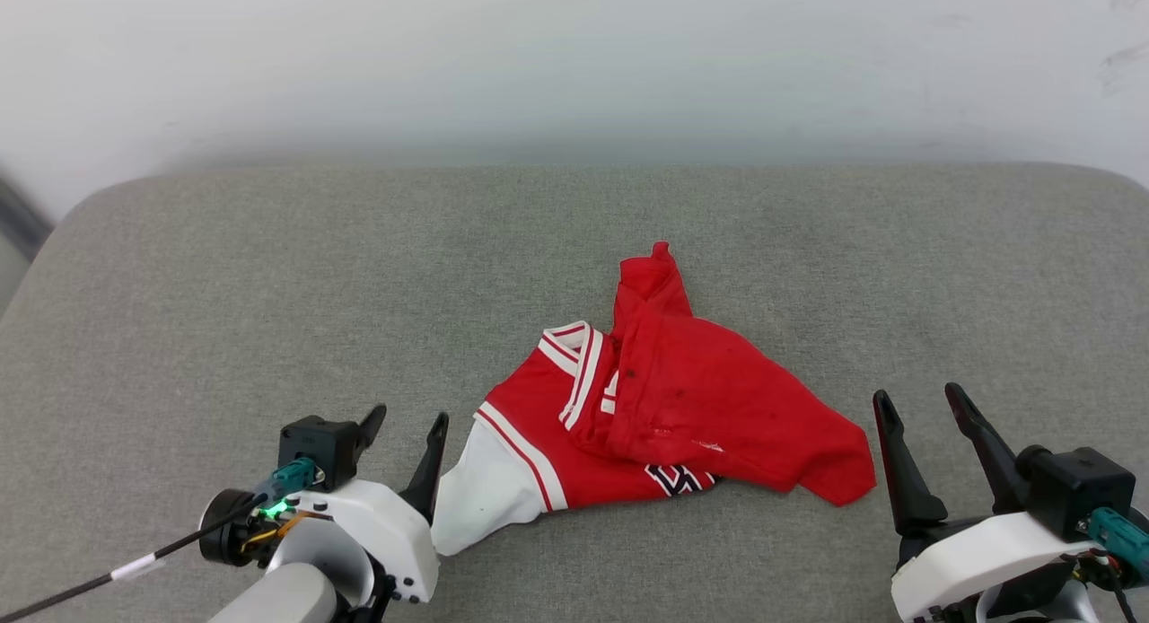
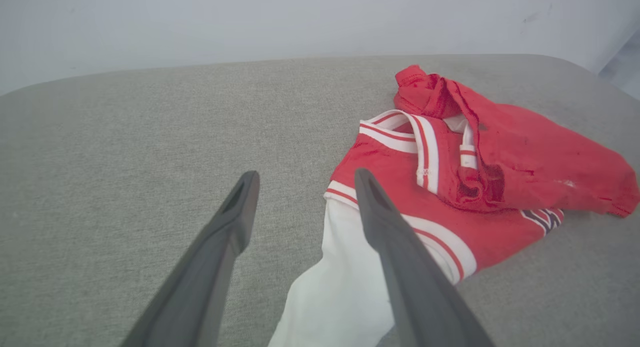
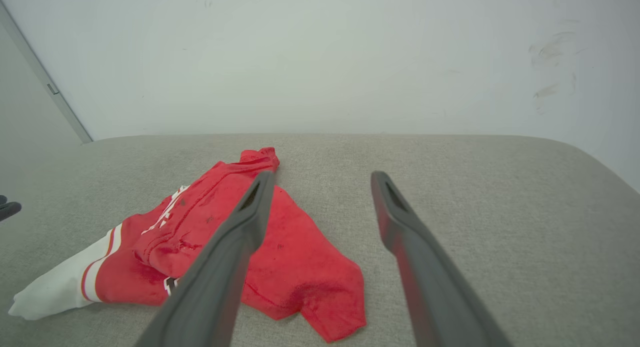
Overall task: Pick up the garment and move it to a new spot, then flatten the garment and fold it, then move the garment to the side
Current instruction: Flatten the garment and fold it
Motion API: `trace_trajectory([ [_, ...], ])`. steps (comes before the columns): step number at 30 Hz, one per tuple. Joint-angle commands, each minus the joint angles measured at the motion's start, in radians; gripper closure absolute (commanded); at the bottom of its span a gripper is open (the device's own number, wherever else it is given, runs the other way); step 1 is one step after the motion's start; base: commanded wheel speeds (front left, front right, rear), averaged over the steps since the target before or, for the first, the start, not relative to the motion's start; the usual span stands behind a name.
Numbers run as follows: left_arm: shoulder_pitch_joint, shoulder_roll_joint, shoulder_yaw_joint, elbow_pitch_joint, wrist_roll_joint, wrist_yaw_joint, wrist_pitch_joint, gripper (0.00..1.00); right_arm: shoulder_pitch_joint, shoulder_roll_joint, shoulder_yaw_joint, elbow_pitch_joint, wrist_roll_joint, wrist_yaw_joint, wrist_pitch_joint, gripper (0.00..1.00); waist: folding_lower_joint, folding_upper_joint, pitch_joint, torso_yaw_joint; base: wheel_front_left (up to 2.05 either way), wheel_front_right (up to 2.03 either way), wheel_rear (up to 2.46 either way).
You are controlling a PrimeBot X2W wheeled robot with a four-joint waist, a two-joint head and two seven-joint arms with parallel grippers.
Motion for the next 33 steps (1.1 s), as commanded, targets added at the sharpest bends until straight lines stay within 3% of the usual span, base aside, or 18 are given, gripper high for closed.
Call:
trace_trajectory([
  [1,-0.012,-0.009,0.012,-0.014,0.017,0.014,-0.045,0.0,0.009,0.001,-0.001,-0.008,-0.002,0.0,0.003,0.0,0.0001,0.0,-0.004,0.0,0.0,0.0,0.0],
  [10,0.011,-0.023,0.086,-0.135,0.123,0.098,-0.151,0.0,0.009,0.001,-0.003,-0.002,-0.003,0.0,0.027,0.0,0.0001,0.0,-0.006,0.002,0.0,0.0,0.0],
  [14,0.022,-0.021,0.107,-0.174,0.147,0.107,-0.156,0.0,-0.035,0.001,0.033,0.036,-0.01,0.0,0.103,0.0,0.0001,0.0,0.006,0.012,0.0,0.0,0.0],
  [17,0.023,-0.021,0.113,-0.192,0.16,0.102,-0.157,0.0,-0.089,-0.011,0.094,0.082,-0.013,0.0,0.213,0.0,0.0001,0.0,0.016,0.025,0.0,0.0,0.0],
  [24,0.011,-0.04,0.105,-0.209,0.179,0.091,-0.158,0.0,-0.263,-0.104,0.322,0.199,0.113,0.0,0.439,0.0,0.0001,0.0,0.035,0.077,0.0,0.0,0.0],
  [33,-0.009,-0.073,0.081,-0.183,0.184,0.064,-0.157,0.0,-0.452,-0.148,0.533,0.382,0.213,0.0,0.504,0.0,0.0001,0.0,0.061,0.151,0.0,0.0,0.0],
])
